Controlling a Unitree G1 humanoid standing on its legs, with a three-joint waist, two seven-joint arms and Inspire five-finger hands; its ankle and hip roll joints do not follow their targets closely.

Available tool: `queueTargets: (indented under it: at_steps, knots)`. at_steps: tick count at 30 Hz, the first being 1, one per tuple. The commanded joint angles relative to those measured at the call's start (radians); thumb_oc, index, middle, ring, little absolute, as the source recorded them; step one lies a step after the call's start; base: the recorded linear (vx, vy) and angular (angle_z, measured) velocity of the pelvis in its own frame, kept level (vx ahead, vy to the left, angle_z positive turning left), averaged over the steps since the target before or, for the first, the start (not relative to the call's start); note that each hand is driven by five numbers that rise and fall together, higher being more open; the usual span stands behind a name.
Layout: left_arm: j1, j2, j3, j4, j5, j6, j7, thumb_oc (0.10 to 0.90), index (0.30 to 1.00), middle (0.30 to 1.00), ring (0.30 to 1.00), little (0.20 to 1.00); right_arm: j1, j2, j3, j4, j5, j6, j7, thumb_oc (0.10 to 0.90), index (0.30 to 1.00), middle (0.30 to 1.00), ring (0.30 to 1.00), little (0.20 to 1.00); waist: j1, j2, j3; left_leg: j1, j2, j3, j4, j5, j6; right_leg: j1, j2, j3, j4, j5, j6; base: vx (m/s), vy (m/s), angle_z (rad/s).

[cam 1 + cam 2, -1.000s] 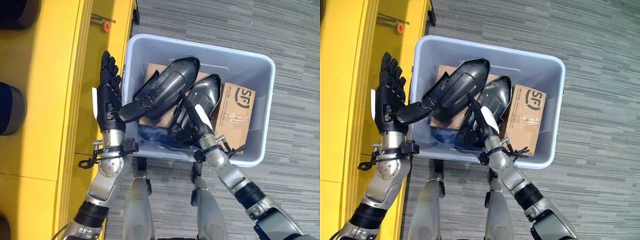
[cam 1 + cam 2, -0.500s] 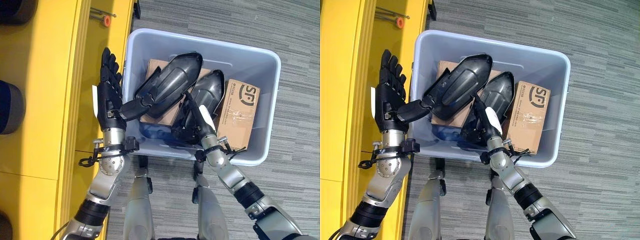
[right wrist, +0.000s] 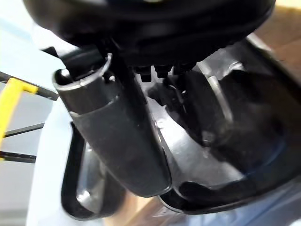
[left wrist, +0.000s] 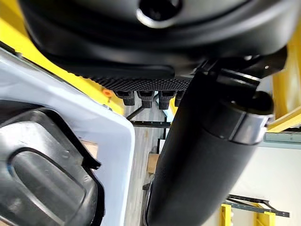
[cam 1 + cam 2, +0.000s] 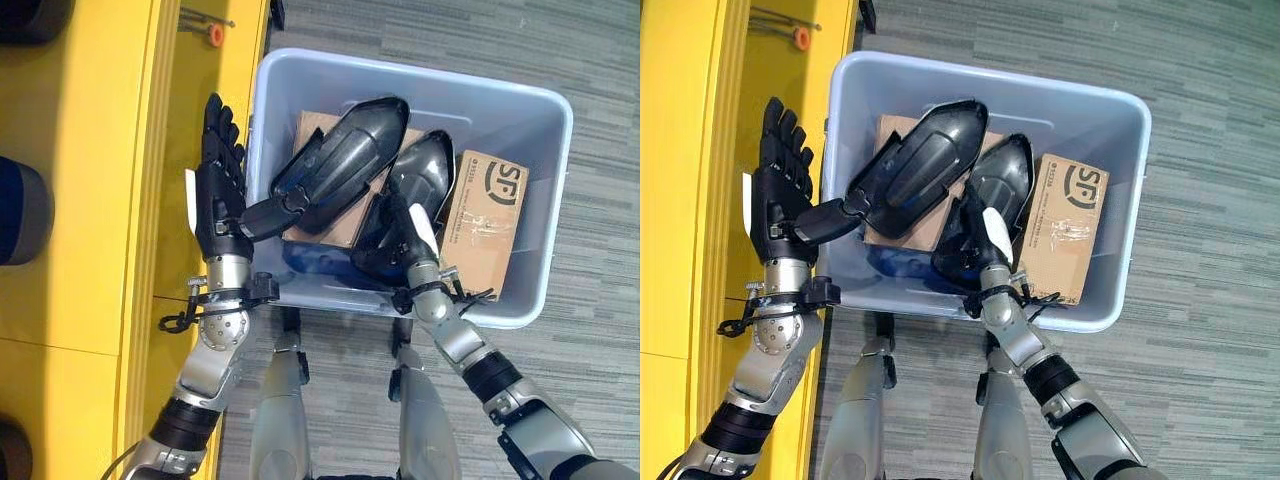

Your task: Move parts from the plastic box to the shelf.

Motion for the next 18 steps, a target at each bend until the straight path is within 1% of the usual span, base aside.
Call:
queueTargets:
  at_steps: [1, 11, 18]
  knots:
    - [-0.052, 0.007, 0.017, -0.161, 0.012, -0.127, 0.000, 0.900, 1.000, 1.000, 1.000, 1.000, -0.078, -0.037, -0.023, -0.038, -0.100, -0.032, -0.025, 0.900, 1.000, 1.000, 1.000, 1.000, 0.017, 0.031, -0.017, -0.019, 0.025, 0.014, -0.019, 0.030, 0.004, 0.030, -0.016, -0.014, 0.096, -0.101, -0.029, 0.00, 0.000, 0.00]
    - [-0.054, 0.003, 0.025, -0.156, 0.007, -0.137, -0.015, 0.900, 1.000, 1.000, 1.000, 1.000, -0.122, -0.090, 0.003, -0.007, -0.206, -0.025, 0.015, 0.900, 1.000, 1.000, 1.000, 1.000, 0.020, 0.031, -0.018, -0.025, 0.025, 0.011, -0.014, 0.027, 0.004, 0.019, -0.013, -0.013, 0.117, -0.112, -0.033, 0.00, 0.000, 0.00]
    - [-0.054, 0.002, 0.031, -0.156, 0.000, -0.142, -0.022, 0.900, 1.000, 1.000, 1.000, 1.000, -0.148, -0.115, 0.015, 0.003, -0.247, -0.025, 0.040, 0.900, 1.000, 1.000, 1.000, 1.000, 0.021, 0.030, -0.015, -0.026, 0.028, 0.007, -0.010, 0.025, 0.003, 0.018, -0.011, -0.013, 0.125, -0.117, -0.033, 0.00, 0.000, 0.00]
